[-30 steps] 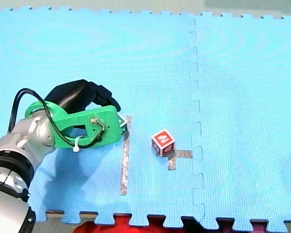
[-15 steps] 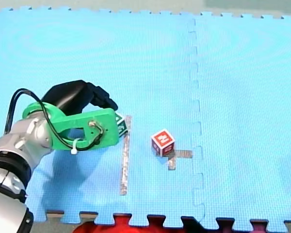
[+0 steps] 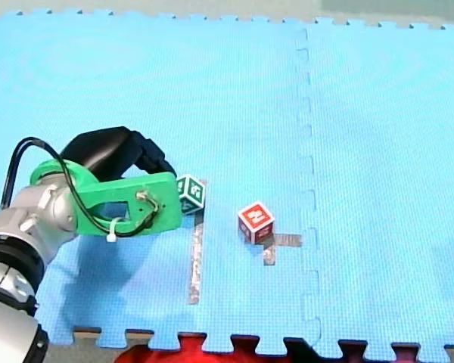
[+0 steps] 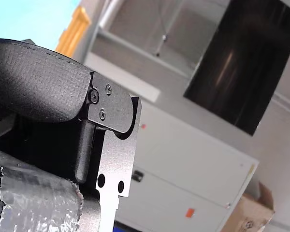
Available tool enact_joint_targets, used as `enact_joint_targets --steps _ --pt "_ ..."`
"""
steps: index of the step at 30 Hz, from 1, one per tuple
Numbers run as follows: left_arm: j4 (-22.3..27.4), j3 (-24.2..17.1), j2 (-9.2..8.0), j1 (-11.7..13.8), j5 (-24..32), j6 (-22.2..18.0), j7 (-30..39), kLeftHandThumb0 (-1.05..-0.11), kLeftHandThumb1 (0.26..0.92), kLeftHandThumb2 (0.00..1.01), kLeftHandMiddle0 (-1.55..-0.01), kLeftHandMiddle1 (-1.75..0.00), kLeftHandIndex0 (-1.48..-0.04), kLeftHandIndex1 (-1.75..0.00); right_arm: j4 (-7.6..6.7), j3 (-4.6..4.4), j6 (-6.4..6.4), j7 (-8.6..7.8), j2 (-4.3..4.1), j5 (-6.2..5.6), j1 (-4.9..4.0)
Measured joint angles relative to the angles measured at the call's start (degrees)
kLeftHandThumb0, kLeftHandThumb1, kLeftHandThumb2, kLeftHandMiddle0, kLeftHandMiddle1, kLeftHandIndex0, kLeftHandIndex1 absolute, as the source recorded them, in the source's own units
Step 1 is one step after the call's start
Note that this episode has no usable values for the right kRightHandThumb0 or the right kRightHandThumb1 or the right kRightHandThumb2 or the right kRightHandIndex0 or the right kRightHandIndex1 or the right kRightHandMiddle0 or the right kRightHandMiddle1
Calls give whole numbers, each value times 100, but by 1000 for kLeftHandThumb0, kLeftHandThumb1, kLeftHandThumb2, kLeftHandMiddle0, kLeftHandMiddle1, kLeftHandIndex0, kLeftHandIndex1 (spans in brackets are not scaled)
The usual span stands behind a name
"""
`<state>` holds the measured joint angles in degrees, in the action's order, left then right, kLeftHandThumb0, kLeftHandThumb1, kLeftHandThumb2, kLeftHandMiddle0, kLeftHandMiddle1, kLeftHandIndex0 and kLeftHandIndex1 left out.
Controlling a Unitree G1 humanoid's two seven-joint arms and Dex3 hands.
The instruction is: Stack cube left
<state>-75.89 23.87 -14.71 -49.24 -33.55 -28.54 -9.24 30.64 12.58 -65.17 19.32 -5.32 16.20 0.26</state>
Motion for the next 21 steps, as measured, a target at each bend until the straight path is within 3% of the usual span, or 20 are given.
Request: enact_joint_targets --steps 5,11,21 --pt "127 -33 -51 -25 19 -484 -270 -462 793 3 -870 -1746 -1301 -20 97 0 -23 109 4 100 -43" --pt "161 -5 -94 -103 -58 -711 -441 -465 793 2 -878 -1746 -1305 -18 277 -8 -70 250 -2 202 -113" --pt "266 18 -191 -120 -103 -1102 -645 -468 793 1 -886 -1746 -1309 -14 728 -61 -262 367 -85 240 -300"
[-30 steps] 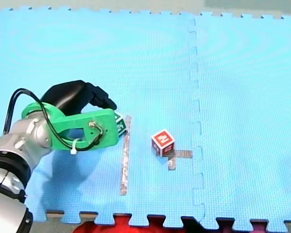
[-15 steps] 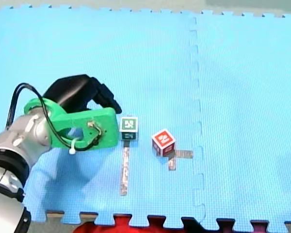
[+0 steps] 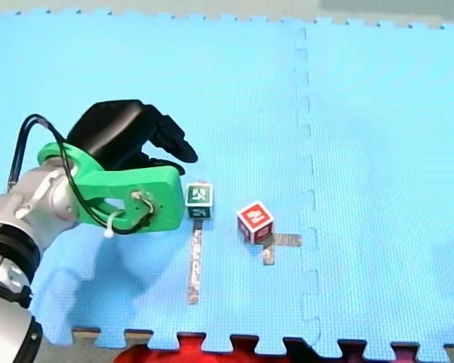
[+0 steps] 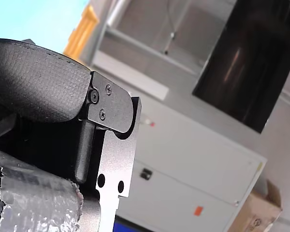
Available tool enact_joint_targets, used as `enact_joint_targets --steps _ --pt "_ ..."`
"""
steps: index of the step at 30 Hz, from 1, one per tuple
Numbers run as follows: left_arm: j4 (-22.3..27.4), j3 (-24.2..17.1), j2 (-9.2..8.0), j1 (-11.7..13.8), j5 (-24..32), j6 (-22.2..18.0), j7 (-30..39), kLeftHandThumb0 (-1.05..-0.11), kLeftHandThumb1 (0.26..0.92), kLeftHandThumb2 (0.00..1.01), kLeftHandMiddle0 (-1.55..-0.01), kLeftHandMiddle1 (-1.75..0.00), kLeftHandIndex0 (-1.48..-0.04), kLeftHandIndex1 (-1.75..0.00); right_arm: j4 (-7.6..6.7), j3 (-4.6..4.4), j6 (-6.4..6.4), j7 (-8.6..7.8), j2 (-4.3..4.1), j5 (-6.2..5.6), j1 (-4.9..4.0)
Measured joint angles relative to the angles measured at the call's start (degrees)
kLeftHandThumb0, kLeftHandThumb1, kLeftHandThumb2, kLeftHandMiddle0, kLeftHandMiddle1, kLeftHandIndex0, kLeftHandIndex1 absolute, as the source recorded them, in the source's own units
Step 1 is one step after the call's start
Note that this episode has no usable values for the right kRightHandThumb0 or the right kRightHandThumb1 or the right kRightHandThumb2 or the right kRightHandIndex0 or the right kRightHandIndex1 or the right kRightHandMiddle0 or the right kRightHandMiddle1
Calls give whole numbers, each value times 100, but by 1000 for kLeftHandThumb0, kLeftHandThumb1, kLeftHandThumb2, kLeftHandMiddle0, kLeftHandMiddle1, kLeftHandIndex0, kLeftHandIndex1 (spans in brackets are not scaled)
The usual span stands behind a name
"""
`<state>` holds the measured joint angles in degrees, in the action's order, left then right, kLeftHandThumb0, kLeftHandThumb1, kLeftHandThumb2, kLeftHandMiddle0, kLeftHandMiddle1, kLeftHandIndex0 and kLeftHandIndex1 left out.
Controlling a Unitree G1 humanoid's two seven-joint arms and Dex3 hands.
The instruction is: Stack cube left
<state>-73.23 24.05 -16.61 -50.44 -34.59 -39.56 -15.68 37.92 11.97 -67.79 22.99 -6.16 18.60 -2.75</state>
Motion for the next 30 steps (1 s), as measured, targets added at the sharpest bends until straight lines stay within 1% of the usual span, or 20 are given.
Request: enact_joint_targets --steps 2,6,7,8,9,10,11,13,16,19,21,22,24,26,30 --pt "15 -7 -2 -6 13 -15 3 -467 794 2 -888 -1746 -1309 -13 80 -26 -53 -13 -22 -19 -30" --pt "20 -9 -4 -8 16 -15 6 -466 796 2 -891 -1746 -1309 -12 198 -87 -128 -95 -56 -125 -74" --pt "20 -9 -4 -9 19 -10 26 -498 777 1 -890 -1746 -1079 -4 210 -95 -137 -106 -59 -138 -79" --pt "16 0 -6 -17 16 17 101 -567 751 0 -885 -1746 -930 -2 221 -99 -143 -117 -61 -152 -86" --pt "5 27 -13 -34 -3 97 250 -695 756 7 -879 -1746 -782 -1 231 -102 -151 -125 -63 -163 -94" --pt "-4 53 -20 -52 -33 178 384 -785 763 11 -876 -1746 -689 -1 238 -103 -158 -130 -64 -170 -99" --pt "-13 62 -25 -68 -39 262 559 -847 767 12 -874 -1746 -570 0 244 -104 -159 -133 -64 -174 -103" --pt "-16 41 -23 -93 17 392 898 -879 768 10 -871 -1746 -470 0 247 -106 -160 -137 -64 -175 -106" --pt "-2 -41 -6 -122 173 718 1384 -860 760 3 -863 -1746 -428 0 251 -102 -172 -142 -70 -202 -108" --pt "3 -42 41 -110 174 898 1423 -860 739 0 -855 -1746 -397 0 247 -97 -190 -158 -84 -239 -105" --pt "-7 -47 88 -64 185 957 1418 -871 736 1 -853 -1746 -378 0 221 -88 -193 -158 -86 -240 -90" --pt "-14 -55 108 -44 198 974 1420 -885 739 3 -851 -1746 -360 0 203 -78 -191 -149 -86 -225 -79" --pt "-31 -89 144 -6 245 1018 1426 -906 741 3 -849 -1746 -345 0 154 -44 -170 -109 -85 -148 -49" --pt "-41 -118 161 15 276 1032 1431 -928 739 1 -840 -1746 -316 0 100 -18 -142 -74 -84 -96 -28" --pt "-61 -157 191 43 326 1045 1466 -951 740 1 -797 -1746 -290 -1 24 -5 -121 -43 -84 -74 2"
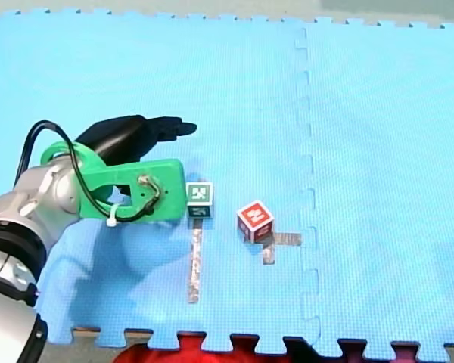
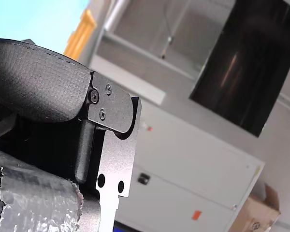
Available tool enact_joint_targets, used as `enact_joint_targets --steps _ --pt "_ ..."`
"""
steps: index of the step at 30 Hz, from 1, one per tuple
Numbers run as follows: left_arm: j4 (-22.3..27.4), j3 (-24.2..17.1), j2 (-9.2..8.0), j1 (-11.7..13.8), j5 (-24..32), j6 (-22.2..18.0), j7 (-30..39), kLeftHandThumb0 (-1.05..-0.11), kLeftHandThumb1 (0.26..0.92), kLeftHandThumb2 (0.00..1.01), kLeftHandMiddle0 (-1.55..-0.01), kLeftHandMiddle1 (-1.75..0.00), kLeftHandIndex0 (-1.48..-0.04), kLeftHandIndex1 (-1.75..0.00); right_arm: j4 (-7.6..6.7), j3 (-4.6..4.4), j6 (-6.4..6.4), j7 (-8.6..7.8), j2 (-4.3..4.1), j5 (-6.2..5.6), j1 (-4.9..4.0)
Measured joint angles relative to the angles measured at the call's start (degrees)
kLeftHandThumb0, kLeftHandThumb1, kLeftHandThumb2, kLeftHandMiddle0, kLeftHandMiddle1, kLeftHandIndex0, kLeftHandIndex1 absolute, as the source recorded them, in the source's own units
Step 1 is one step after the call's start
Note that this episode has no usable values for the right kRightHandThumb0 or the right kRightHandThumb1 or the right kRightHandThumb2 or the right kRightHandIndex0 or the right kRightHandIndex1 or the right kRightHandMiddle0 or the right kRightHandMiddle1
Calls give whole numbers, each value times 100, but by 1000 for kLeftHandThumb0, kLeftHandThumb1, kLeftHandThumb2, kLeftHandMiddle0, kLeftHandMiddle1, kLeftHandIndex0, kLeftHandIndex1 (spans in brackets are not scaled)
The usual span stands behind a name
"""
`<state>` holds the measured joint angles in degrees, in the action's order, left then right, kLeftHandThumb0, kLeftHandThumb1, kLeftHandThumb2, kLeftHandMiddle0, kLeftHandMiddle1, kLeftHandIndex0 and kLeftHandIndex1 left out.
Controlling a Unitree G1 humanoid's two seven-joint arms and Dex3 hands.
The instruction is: Stack cube left
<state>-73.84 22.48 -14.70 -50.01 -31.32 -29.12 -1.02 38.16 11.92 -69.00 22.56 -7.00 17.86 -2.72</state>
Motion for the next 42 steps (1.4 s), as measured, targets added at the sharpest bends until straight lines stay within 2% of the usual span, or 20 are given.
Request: enact_joint_targets --steps 7,13,15,19,24,29,38,40,41,42 --pt "-31 -16 79 27 43 48 60 -960 729 0 -712 -1746 -316 -12 -39 0 8 1 -1 -4 20" --pt "-83 -7 215 45 49 358 228 -940 715 0 -709 -1746 -354 -26 -91 -10 26 -25 -1 -19 44" --pt "-86 45 251 68 -3 429 222 -930 716 1 -771 -1746 -376 -29 -135 -8 54 -26 4 -18 66" --pt "-88 167 280 89 -143 513 161 -923 718 1 -852 -1746 -418 -37 -285 13 126 -4 20 -2 143" --pt "-85 206 325 92 -173 594 121 -907 734 7 -874 -1746 -529 -73 -495 24 222 -1 28 11 223" --pt "-106 292 366 117 -278 704 -21 -869 734 4 -881 -1746 -571 -60 -695 8 322 -45 42 -5 294" --pt "-130 383 400 164 -365 737 -139 -833 729 0 -910 -1746 -619 -54 -895 -13 432 -99 63 -24 401" --pt "-130 422 403 168 -408 726 -222 -790 730 1 -944 -1746 -850 -100 -932 -19 466 -110 72 -30 415" --pt "-130 436 407 172 -417 716 -278 -705 731 1 -968 -1746 -956 -113 -945 -21 477 -115 76 -36 423" --pt "-131 447 414 173 -421 706 -346 -525 734 6 -990 -1746 -1119 -148 -954 -25 488 -122 81 -43 427"
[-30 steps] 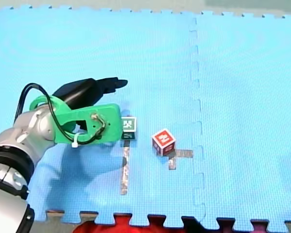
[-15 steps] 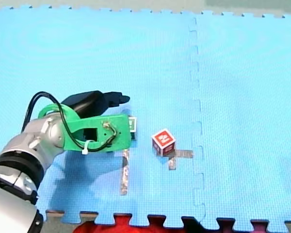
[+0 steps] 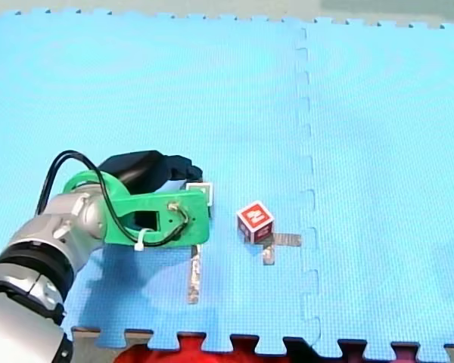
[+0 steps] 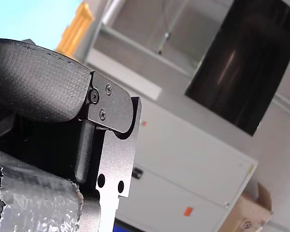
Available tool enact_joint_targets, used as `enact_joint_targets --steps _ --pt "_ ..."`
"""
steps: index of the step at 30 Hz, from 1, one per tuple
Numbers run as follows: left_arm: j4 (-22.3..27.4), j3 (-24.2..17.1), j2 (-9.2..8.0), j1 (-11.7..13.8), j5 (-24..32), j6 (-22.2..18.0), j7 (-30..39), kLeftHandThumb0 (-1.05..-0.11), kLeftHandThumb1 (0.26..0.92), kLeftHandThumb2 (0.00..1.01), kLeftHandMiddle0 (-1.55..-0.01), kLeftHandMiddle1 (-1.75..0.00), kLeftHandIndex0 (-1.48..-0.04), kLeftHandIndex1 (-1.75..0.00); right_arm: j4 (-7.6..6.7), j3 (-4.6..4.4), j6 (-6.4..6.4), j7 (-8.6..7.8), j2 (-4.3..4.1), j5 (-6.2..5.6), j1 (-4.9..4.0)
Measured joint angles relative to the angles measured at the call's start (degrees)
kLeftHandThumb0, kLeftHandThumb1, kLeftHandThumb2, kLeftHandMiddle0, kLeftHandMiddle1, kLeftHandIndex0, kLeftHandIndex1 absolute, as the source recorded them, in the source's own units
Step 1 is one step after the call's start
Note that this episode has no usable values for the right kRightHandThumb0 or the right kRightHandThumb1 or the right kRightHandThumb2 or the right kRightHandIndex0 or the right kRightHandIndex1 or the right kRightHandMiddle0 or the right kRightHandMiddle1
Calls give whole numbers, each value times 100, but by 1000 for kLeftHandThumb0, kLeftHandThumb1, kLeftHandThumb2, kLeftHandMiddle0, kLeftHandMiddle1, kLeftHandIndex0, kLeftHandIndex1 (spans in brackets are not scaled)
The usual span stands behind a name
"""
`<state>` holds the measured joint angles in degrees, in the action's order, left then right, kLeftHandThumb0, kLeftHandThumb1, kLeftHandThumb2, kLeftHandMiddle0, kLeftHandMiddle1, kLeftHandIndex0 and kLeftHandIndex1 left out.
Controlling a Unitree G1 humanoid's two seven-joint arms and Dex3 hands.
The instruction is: Stack cube left
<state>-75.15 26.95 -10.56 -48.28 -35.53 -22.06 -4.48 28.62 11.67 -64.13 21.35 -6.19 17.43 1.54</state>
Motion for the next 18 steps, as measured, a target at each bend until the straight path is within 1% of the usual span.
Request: enact_joint_targets --steps 1,2,3,4,6,13,18 --pt "-1 0 11 0 5 2 -47 -404 751 14 -1003 -1746 -1233 -184 -3 -3 5 -5 2 -2 1" --pt "-1 -3 31 0 15 17 -98 -342 760 17 -1010 -1746 -1297 -203 -6 -8 10 -14 6 -3 1" --pt "0 -7 42 -1 23 28 -121 -374 778 20 -1019 -1746 -1329 -197 -8 -9 13 -19 8 -4 1" --pt "2 -12 50 -3 32 40 -136 -389 782 18 -1023 -1746 -1339 -191 -10 -11 16 -23 10 -6 1" --pt "12 -19 54 -14 47 50 -140 -405 783 14 -1027 -1746 -1324 -163 -16 -11 24 -28 13 -7 1" --pt "17 -5 44 -40 49 51 -136 -417 782 7 -1022 -1746 -1294 -112 -19 -7 50 -18 21 3 0" --pt "16 -21 40 -43 75 49 -110 -419 781 5 -1024 -1746 -1295 -97 -4 -4 50 29 30 33 -4"
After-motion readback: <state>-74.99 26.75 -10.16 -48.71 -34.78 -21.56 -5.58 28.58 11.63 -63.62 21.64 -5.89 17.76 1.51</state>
